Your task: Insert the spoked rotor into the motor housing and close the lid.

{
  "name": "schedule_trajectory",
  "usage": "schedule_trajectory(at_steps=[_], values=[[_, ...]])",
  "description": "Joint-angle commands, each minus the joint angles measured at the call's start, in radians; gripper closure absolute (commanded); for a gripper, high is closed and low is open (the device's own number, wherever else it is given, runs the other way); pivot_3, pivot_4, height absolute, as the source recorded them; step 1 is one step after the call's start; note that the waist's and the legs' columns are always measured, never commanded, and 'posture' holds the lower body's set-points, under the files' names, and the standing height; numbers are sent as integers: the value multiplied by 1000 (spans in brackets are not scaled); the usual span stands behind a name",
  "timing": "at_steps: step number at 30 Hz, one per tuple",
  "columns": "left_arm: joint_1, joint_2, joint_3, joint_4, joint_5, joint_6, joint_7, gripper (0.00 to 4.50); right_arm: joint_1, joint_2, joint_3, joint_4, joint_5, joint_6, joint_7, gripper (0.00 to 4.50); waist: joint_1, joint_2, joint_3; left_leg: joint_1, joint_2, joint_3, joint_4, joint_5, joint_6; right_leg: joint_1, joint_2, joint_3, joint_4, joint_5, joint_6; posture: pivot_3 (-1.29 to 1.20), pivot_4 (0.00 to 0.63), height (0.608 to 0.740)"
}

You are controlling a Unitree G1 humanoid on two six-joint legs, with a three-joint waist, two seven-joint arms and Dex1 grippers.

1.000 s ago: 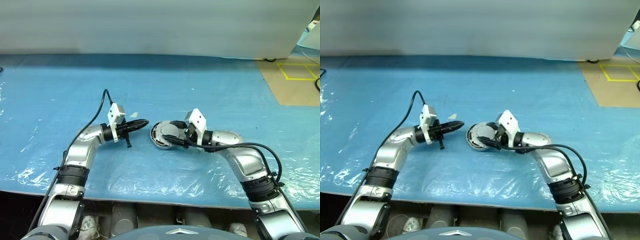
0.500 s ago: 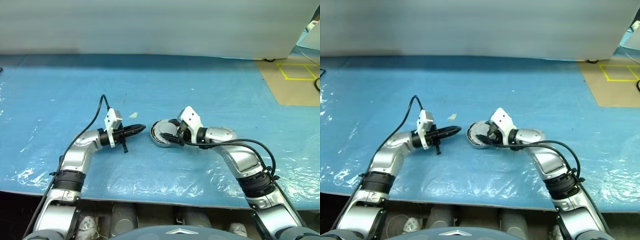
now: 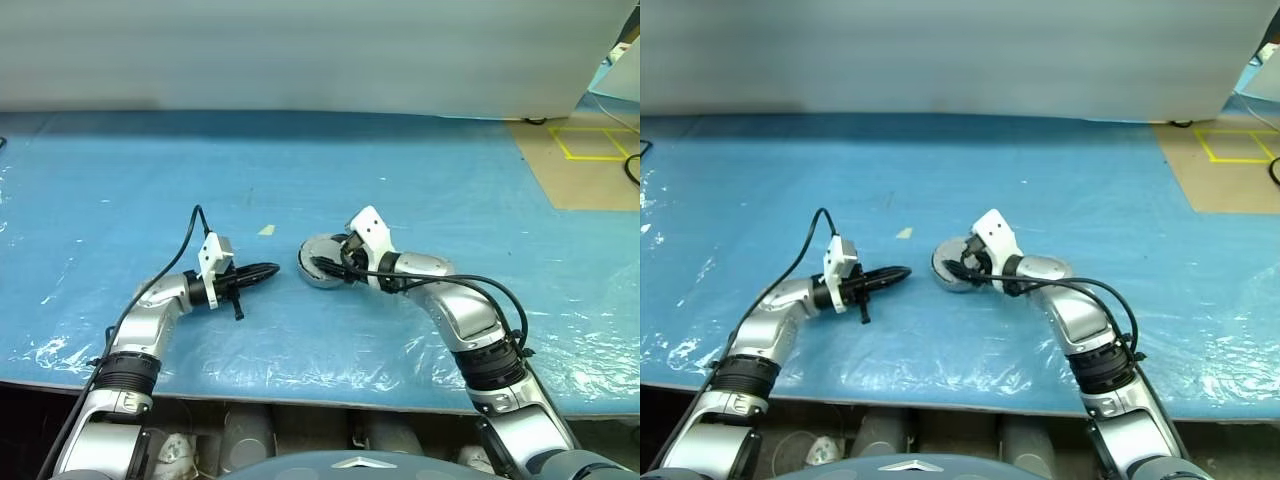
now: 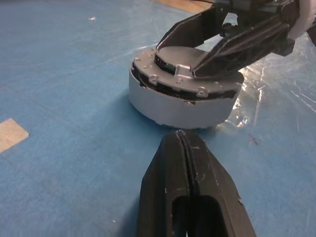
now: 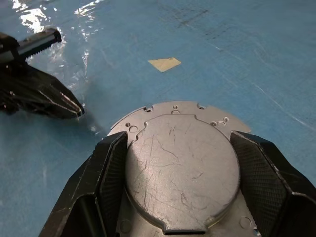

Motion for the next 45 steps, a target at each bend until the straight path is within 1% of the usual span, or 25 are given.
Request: schedule_trajectory(at_steps=[1, 4, 9, 12, 16, 19, 25, 27, 30, 36, 39, 45], values=[[-15, -4, 13, 22, -4, -50, -16, 4500, 10, 45, -24, -15, 60, 81, -19, 1557, 0, 0, 0, 0, 0, 0, 0, 0, 0, 0, 0, 0, 0, 0, 0, 0, 150, 740], [-17, -6, 11, 32, -4, -60, -19, 4500, 12, 56, -24, -27, 70, 109, -26, 1557, 0, 0, 0, 0, 0, 0, 0, 0, 0, 0, 0, 0, 0, 0, 0, 0, 150, 740], [-21, -7, 9, 36, -2, -64, -18, 4500, 12, 33, -3, -36, 58, 115, -20, 1557, 0, 0, 0, 0, 0, 0, -1, 0, 0, 0, 0, 0, -1, 0, 0, 0, 150, 740], [-26, -10, 4, 34, 0, -59, -17, 4500, -5, 15, 20, -20, 12, 93, -45, 1557, 0, 0, 0, 0, 0, 0, -1, 0, 0, 0, 0, 0, -1, 0, 0, 0, 150, 740], [-34, -14, 2, 29, 1, -52, -13, 4500, -24, 6, 57, -3, -22, 141, -81, 1557, 0, 0, 0, 0, 0, 0, -1, 0, 0, 0, 0, 0, -1, 0, 0, 0, 150, 740], [-38, -12, 3, 11, -2, -41, -9, 4500, -29, 25, 48, 3, -22, 163, -111, 1557, 0, 0, 0, 2, 0, 0, -1, 0, -1, 0, 0, 0, 0, 0, 0, 0, 150, 740], [-34, -11, -1, -28, -4, -15, 2, 4500, -54, 83, 10, -1, -19, 272, -197, 1557, -1, 0, 0, 6, 0, 1, -2, 0, -1, 3, 0, 2, 1, 0, 0, 0, 150, 740], [-34, -12, -1, -39, -4, -5, 6, 4500, -65, 104, -16, -3, 5, 318, -202, 1557, -1, 0, 0, 7, 0, 1, -2, 0, -1, 3, 0, 2, 2, 0, 0, 0, 150, 740], [-34, -12, -2, -53, -4, 8, 12, 4500, -74, 110, -22, -6, 17, 362, -202, 1557, 0, 0, 0, 7, 0, 2, -2, 0, -1, 3, 0, 3, 2, 0, 0, 0, 150, 740], [-36, -13, -3, -70, -5, 24, 20, 4500, -75, 105, 8, -6, -13, 374, -239, 1557, 0, 0, 0, 7, -1, 2, -4, 0, -1, 3, 0, 4, -1, 0, 1, 0, 150, 740], [-33, -13, -4, -79, -5, 31, 24, 4500, -93, 140, -1, 0, -34, 447, -308, 1557, -1, 0, 0, 8, -1, 3, -4, 0, -1, 3, 0, 4, -1, 0, 1, 0, 150, 740], [-31, -13, -5, -103, -8, 50, 33, 4500, -105, 178, -45, 13, -12, 476, -333, 1557, 2, 0, 0, 11, -1, 3, -5, 1, -2, 4, 0, 5, 0, 0, 1, 0, 150, 740]])
